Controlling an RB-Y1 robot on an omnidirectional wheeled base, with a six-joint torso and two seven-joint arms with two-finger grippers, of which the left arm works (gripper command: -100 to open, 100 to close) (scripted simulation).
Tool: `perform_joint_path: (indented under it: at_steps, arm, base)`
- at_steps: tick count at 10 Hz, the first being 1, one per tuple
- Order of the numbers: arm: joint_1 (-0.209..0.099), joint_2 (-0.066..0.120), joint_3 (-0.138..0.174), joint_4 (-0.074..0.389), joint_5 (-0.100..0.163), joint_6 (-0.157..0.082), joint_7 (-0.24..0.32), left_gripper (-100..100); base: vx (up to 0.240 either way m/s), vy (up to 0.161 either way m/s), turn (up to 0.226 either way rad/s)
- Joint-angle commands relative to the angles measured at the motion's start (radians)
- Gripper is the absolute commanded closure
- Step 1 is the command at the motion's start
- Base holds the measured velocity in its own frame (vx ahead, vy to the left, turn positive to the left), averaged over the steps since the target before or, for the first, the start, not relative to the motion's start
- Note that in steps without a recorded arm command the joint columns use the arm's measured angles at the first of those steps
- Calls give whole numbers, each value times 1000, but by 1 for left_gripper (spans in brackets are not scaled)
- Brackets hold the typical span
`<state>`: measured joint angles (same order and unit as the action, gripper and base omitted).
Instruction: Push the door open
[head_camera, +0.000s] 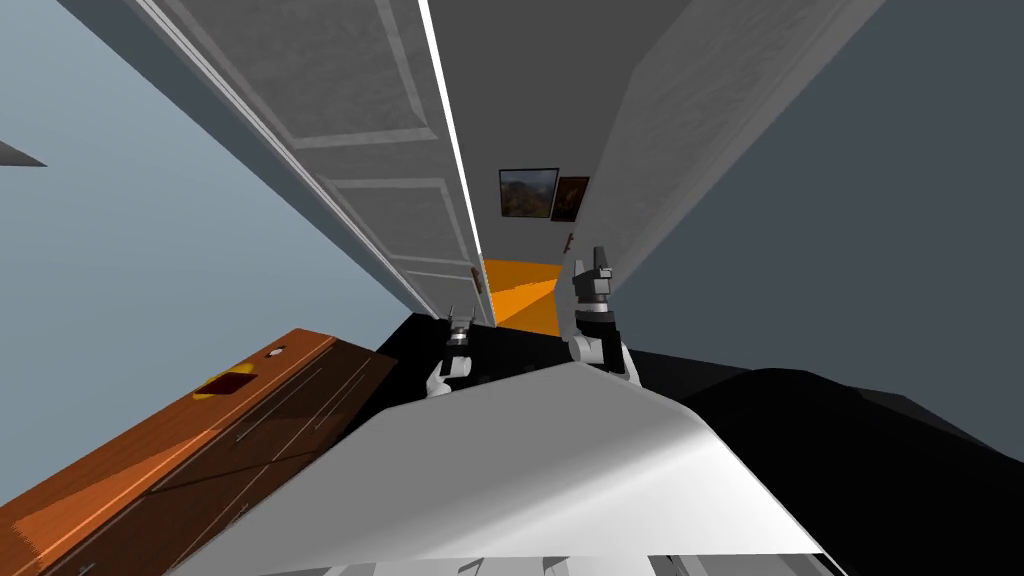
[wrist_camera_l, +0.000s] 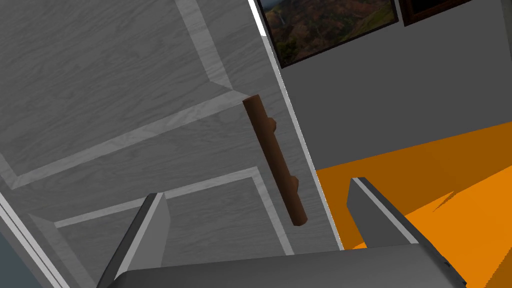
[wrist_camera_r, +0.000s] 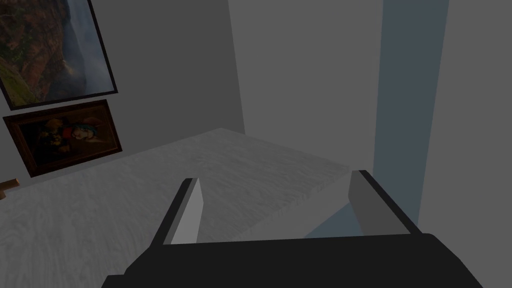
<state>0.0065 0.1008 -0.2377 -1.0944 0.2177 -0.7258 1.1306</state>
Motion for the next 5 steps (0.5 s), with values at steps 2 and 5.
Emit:
perform_joint_path:
  at_steps: [2,5]
  arm:
    - [-24,-2,-8,58,7,-10,45,-100]
    - [-45,-5,-17,113,13,-18,90,-100]
  base:
    - [74,60,-96]
    - [69,65,-84]
